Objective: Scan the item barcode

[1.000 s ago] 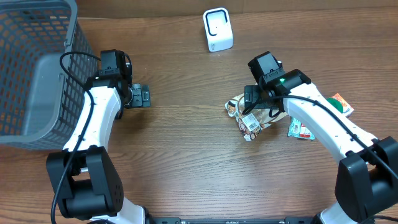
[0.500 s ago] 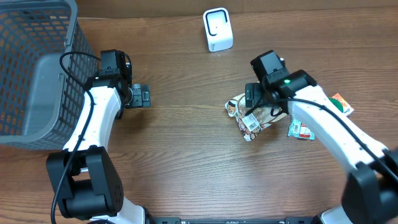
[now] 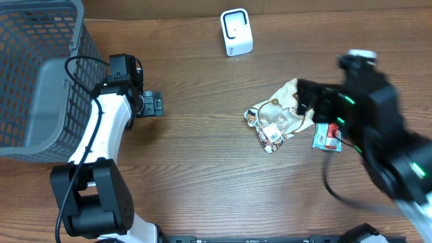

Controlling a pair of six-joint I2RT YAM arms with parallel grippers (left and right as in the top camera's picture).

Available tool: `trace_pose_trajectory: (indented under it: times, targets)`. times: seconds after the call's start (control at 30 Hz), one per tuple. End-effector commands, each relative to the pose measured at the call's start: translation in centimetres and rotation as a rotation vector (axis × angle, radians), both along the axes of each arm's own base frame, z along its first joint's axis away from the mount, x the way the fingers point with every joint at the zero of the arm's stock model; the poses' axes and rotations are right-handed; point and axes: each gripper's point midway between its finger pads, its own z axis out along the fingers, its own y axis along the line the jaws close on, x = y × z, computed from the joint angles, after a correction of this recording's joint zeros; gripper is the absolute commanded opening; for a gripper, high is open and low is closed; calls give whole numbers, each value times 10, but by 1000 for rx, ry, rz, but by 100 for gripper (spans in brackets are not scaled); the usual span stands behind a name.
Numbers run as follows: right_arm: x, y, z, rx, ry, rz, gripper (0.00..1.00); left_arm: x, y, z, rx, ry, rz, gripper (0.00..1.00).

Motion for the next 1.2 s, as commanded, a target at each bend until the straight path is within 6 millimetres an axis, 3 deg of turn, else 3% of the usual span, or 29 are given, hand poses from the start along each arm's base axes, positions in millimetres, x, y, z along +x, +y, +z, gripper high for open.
trace_pose_trajectory:
  times: [0.0, 0.13, 0.27, 0.4, 0.5, 0.67, 0.83, 1.0, 1.17]
  targets:
    - [-33, -17, 42, 38, -141, 5, 100, 5, 0, 6, -8, -20, 6, 100]
    - [-71, -35, 66, 80, -231, 4, 100, 5, 0, 6, -8, -20, 6, 100]
    - [-103, -51, 74, 115, -302, 3, 100, 5, 0, 6, -8, -20, 6, 100]
    - [-126, -64, 64, 142, -363, -8, 100, 5, 0, 6, -8, -20, 6, 100]
    - [-136, -71, 45, 150, -385, -21, 100, 5, 0, 6, -8, -20, 6, 100]
    - [-140, -77, 14, 167, -423, -45, 100, 5, 0, 6, -8, -20, 6, 100]
    - [-126, -73, -7, 205, -505, -58, 100, 5, 0, 6, -8, -20, 6, 100]
    - [-114, -66, -1, 277, -676, -38, 100, 5, 0, 6, -8, -20, 6, 100]
    - [-117, -68, 22, 361, -930, -36, 100, 5, 0, 6, -8, -20, 6, 100]
